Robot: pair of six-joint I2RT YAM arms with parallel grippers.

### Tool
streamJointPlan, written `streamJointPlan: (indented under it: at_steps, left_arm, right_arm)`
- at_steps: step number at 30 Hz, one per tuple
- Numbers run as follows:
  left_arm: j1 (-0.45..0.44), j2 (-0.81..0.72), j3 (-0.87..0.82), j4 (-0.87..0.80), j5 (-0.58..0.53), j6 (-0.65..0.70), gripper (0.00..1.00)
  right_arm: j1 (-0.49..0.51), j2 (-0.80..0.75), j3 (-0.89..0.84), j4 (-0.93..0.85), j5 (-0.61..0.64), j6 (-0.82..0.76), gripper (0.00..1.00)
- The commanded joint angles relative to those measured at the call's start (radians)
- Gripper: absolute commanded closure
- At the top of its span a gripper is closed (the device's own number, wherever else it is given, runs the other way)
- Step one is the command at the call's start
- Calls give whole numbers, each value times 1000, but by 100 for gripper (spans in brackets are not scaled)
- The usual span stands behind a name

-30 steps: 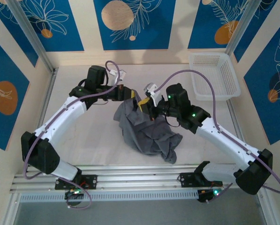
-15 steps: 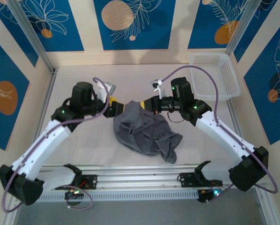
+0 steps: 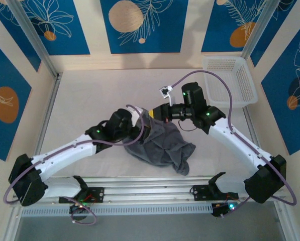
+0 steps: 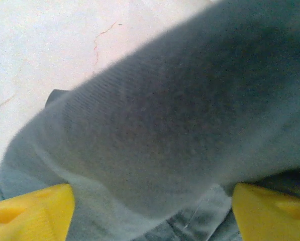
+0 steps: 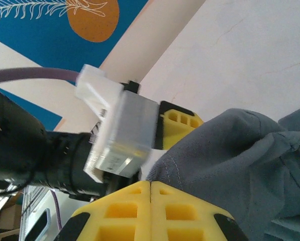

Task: Fold the inside-out t-shirt

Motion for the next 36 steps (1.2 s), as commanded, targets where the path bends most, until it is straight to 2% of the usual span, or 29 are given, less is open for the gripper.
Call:
streamJointPlan:
  at_steps: [1,5,9,11,14,17,18,19,20,21,23,25,27,28,31,33,36]
  left_arm:
    - [-10,20,29,99,-58,-29,14]
    - [-11,70,56,127,-36,-59,12]
    - [-10,83,73,78,-195,-90,15]
    - [-8,52,55,84,-230,-93,19]
    - [12,-28,18,108,-184,-99,37]
    - [69,-106,1,109,-7,-128,47]
    - [92,-121,6,90,53,-137,63]
    - [109,-130,10,69,92,-141,85]
    - [126,-140,15,41,119,-147,98]
    - [144,-149,18,16,138,-148,100]
    - [169,-161,18,1,202,-126,100]
    - [171,-151,24,10,297,-90,91]
    - [158,-120,26,16,345,-136,84]
    - [137,-113,15,26,331,-163,83]
    - [34,-102,-45,52,173,-282,77]
    - [-22,-84,-72,36,50,-352,69]
    - [-69,-32,-73,45,-21,-358,54]
  right_arm:
    - [7,-1,42,-1,-20,28,100]
    - [9,5,32,-11,3,41,100]
    - [8,0,32,-45,38,42,100]
    - [6,-4,36,-80,96,42,100]
    - [-7,1,42,-150,191,34,100]
    - [-25,11,35,-193,232,39,100]
    - [-32,14,31,-198,231,41,100]
    - [-33,17,28,-200,228,42,100]
    - [-35,18,25,-200,223,44,100]
    - [-35,21,23,-199,219,45,100]
    - [-36,25,22,-196,204,47,100]
    - [-35,27,25,-192,180,48,100]
    - [-35,33,31,-191,176,57,100]
    - [-35,36,37,-195,180,60,100]
    - [-36,43,53,-209,190,66,100]
    - [-35,43,55,-209,194,72,100]
    - [-35,43,52,-207,191,81,100]
